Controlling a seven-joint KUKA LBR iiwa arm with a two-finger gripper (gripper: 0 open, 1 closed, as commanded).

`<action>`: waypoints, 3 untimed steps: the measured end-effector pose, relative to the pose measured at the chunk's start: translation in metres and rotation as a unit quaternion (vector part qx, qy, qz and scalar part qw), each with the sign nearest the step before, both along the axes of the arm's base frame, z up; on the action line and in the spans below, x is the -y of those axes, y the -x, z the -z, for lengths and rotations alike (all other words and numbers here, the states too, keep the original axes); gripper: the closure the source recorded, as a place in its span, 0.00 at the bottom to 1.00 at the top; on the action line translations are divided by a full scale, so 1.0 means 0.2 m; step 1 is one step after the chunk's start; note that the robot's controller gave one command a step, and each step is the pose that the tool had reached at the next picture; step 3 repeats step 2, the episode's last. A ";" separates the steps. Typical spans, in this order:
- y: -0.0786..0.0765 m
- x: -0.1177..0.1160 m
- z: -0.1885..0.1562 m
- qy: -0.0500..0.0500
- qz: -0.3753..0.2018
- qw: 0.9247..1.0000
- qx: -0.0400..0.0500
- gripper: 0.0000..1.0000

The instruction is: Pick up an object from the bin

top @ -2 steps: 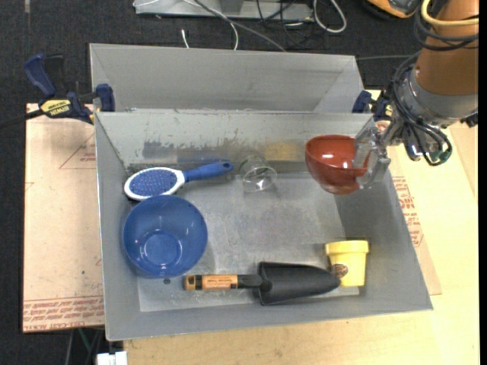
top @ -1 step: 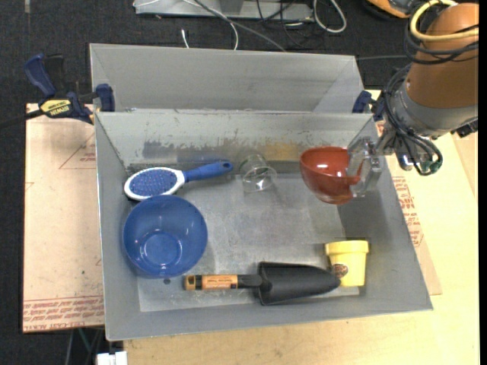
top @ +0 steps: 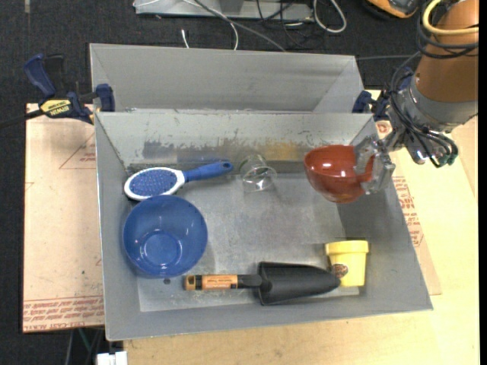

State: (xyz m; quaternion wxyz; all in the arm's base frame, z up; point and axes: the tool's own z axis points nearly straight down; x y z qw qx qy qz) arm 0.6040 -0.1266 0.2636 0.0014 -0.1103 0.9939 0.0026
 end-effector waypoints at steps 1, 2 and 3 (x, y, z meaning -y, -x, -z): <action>0.23 -0.14 0.49 -0.002 0.102 0.995 -0.007 1.00; 0.07 -0.15 0.30 0.001 0.024 1.000 0.009 1.00; 0.07 -0.15 0.30 0.001 0.024 1.000 0.009 1.00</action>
Offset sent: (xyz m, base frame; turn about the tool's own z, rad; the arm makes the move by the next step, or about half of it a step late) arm -0.0152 0.0301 -0.0608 0.0459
